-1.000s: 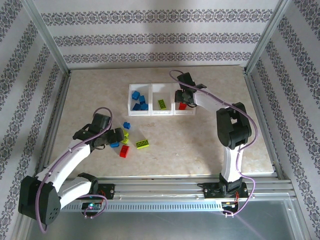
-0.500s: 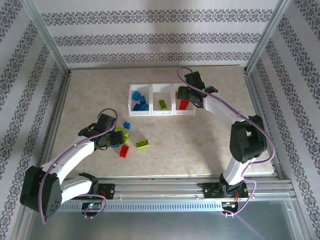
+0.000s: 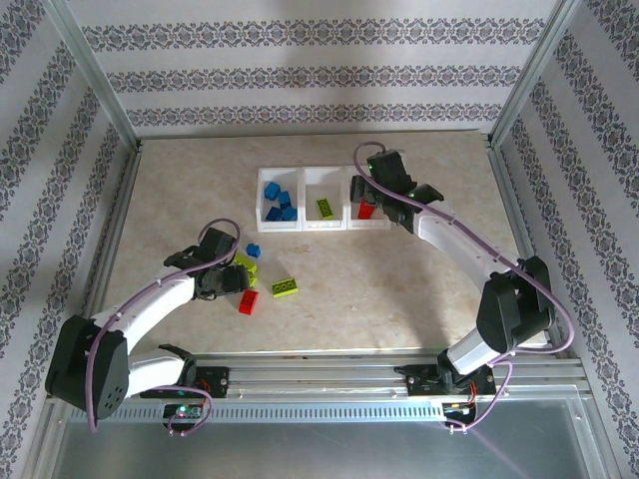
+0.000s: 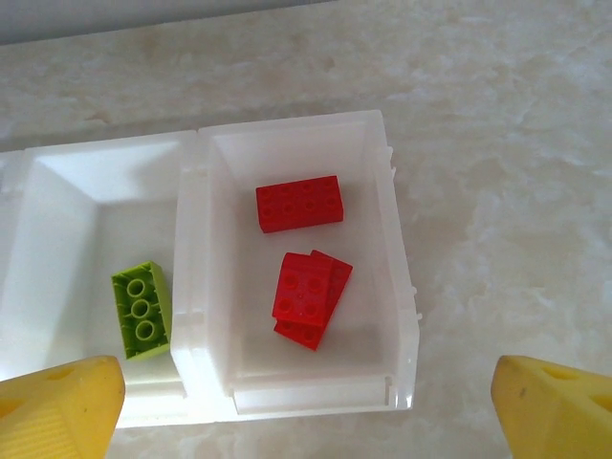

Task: Sort the legos into containers by color
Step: Pick up the lego from the middle-left of the table.

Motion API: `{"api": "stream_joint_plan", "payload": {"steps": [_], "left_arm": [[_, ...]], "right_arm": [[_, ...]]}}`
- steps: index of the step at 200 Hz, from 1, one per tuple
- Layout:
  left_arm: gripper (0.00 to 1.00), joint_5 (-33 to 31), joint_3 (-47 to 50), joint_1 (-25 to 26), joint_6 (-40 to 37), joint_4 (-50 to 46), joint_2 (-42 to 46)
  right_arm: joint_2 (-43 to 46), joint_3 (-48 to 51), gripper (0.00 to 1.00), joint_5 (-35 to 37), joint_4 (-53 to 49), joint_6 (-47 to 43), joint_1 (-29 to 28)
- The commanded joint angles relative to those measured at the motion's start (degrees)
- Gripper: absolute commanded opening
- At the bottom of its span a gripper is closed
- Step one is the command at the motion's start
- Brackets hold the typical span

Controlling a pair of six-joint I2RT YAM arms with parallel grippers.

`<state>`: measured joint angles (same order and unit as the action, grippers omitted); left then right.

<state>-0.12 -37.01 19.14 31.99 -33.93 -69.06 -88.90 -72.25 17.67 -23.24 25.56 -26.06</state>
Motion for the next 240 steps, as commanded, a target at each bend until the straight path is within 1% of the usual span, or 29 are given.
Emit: {"api": "stream_joint_plan", "payload": {"steps": [1,31,76,100,127,158,189,240], "left_arm": [[0.71,-2.17,1.01,0.66,0.80,0.87,-0.88],[0.69,-3.31,1.29,0.61,0.97,1.62,-2.84],[0.69,-4.06,1.66,0.45,1.59,4.04,-5.37],[0.64,-3.85,2.03,-0.21,1.58,5.07,-5.68],[0.62,-3.93,2.13,-0.87,1.15,5.81,-5.77],[0.58,-3.57,2.24,-1.93,0.94,7.01,-6.18],[0.47,-3.24,2.03,-2.44,0.88,7.48,-6.15],[0.40,-3.56,1.59,-2.69,0.58,5.91,-4.42]], "right_arm": [[2.46,1.38,0.98,2.89,0.66,0.51,-0.48],[3.30,2.02,0.98,3.41,0.88,0.76,-0.74],[2.74,1.94,0.98,3.15,1.32,0.92,-1.33],[2.51,1.85,0.98,3.22,1.39,0.89,-1.62],[2.05,1.92,0.98,3.17,1.52,0.88,-1.97],[1.89,2.02,0.98,3.32,1.58,0.96,-2.32],[2.06,2.11,0.98,3.17,1.47,0.81,-2.59],[3.28,3.14,0.98,3.39,1.91,0.58,-3.28]]}}
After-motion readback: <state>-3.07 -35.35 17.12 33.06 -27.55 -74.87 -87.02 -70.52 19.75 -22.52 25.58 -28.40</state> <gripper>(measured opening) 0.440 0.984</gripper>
